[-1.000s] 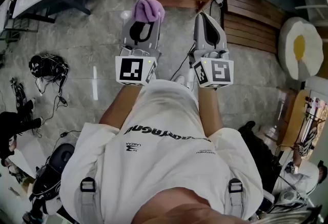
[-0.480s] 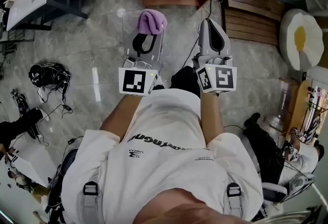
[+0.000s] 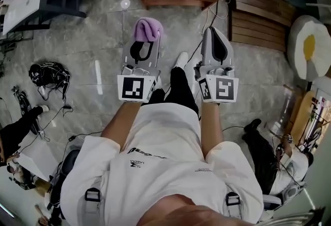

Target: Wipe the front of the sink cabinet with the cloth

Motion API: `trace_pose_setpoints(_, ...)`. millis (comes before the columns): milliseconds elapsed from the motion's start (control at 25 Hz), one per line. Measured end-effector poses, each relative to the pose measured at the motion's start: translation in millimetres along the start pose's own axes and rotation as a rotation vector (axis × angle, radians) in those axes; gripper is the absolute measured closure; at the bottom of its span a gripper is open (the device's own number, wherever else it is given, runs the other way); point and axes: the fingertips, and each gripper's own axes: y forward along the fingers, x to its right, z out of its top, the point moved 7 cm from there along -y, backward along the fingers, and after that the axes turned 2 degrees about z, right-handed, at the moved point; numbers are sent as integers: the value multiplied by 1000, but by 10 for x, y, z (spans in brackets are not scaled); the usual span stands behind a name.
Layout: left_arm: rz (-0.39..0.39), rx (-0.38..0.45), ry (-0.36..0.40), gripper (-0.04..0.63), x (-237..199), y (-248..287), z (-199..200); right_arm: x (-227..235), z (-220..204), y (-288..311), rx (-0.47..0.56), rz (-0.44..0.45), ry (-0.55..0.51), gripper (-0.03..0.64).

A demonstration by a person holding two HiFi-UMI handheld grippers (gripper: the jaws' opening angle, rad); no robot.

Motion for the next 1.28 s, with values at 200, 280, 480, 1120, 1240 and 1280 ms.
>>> trace_pose_setpoints(200, 33, -14, 0, 515, 8, 664, -171, 540, -355, 503, -39, 42, 23, 617)
trace_pose_setpoints(280, 46, -7, 11, 517, 26, 909, -268, 740, -503, 719, -43, 55, 37, 618)
trace_pose_setpoints(480, 119, -2, 28, 517, -78, 1350, -584, 976, -836, 1131, -33, 68, 34, 617)
trace_pose_setpoints(1120, 199, -100, -70, 518, -967, 1802, -2264, 809, -2410, 1705, -155, 27, 98, 620)
trace_pose_setpoints(1240, 195, -108, -62, 518, -1011, 1811, -2461, 802, -2628, 1713, -158, 11, 114, 619)
trace_pose_setpoints(1280, 195, -100, -64, 518, -1027, 1828, -2502, 801, -2685, 1730, -155, 7, 117, 619)
